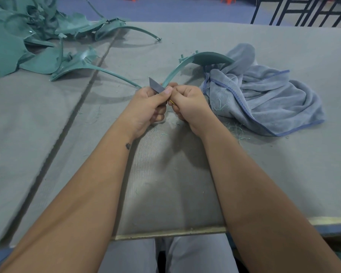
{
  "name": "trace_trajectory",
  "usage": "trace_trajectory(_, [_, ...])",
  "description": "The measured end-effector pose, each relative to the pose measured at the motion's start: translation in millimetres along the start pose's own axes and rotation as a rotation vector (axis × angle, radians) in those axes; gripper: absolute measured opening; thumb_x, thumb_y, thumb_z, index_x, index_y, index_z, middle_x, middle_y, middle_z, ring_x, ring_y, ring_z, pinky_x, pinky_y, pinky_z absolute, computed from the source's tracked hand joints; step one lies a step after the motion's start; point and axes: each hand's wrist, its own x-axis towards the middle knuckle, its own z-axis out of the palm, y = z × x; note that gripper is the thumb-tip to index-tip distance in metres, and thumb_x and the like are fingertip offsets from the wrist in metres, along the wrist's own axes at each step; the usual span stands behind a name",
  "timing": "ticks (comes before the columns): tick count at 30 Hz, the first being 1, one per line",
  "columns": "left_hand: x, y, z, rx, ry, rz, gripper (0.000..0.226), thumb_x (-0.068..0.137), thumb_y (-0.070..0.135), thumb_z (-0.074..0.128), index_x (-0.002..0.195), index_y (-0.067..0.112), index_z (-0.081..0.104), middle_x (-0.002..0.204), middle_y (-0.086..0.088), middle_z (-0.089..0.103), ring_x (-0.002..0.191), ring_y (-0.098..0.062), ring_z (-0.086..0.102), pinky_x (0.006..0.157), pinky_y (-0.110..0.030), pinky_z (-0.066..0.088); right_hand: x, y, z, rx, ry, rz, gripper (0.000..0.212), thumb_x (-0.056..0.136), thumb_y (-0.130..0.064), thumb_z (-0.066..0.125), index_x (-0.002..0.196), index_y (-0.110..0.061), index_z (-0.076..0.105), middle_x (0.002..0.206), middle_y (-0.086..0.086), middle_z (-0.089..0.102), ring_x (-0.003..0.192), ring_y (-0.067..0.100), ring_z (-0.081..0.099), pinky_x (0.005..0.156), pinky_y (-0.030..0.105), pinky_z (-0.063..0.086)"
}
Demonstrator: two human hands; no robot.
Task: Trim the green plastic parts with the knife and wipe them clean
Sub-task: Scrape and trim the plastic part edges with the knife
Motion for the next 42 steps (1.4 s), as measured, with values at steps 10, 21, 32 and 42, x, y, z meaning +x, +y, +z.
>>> trace_trajectory(10, [1,-2,1,0.057,0.136,-0.004,0.02,0.098,0.017,0.056,0.079,0.01,0.051,0.049,0.01,0.034,0.039,-0.002,0.025,0.034,-0.015,0.021,0,0,7,-0.03,0.052,-0.011,0.041,0.099,-0.014,0.05,0.058,-0.011,0.048,0.048,0.002,0.034,0.045,0.01,0.025,0.046,0.024,0.021])
trace_trajectory(21, [3,-6,4,0.123,0.232,0.022,0.024,0.095,0.023,0.062,0.076,0.011,0.057,0.05,0.007,0.033,0.039,-0.006,0.028,0.036,-0.015,0.024,4,8,7,-0.064,0.117,-0.064,0.042,0.097,-0.013,0.051,0.055,-0.014,0.045,0.041,-0.012,0.033,0.041,0.003,0.024,0.042,0.018,0.022])
trace_trajectory(32, [1,-6,10,0.214,0.3,0.054,0.029,0.093,0.03,0.064,0.067,0.02,0.064,0.048,0.006,0.025,0.043,-0.01,0.021,0.046,-0.025,0.017,5,9,7,-0.009,0.254,-0.057,0.04,0.099,-0.018,0.051,0.059,-0.012,0.048,0.047,-0.004,0.034,0.044,0.007,0.026,0.045,0.023,0.024])
trace_trajectory(42, [2,-4,7,0.215,0.248,-0.017,0.038,0.101,0.03,0.052,0.072,0.011,0.069,0.049,0.005,0.038,0.038,-0.009,0.033,0.043,-0.021,0.033,13,9,3,0.155,0.403,0.06,0.043,0.1,-0.027,0.048,0.058,-0.017,0.044,0.051,-0.001,0.035,0.046,0.011,0.026,0.048,0.028,0.023])
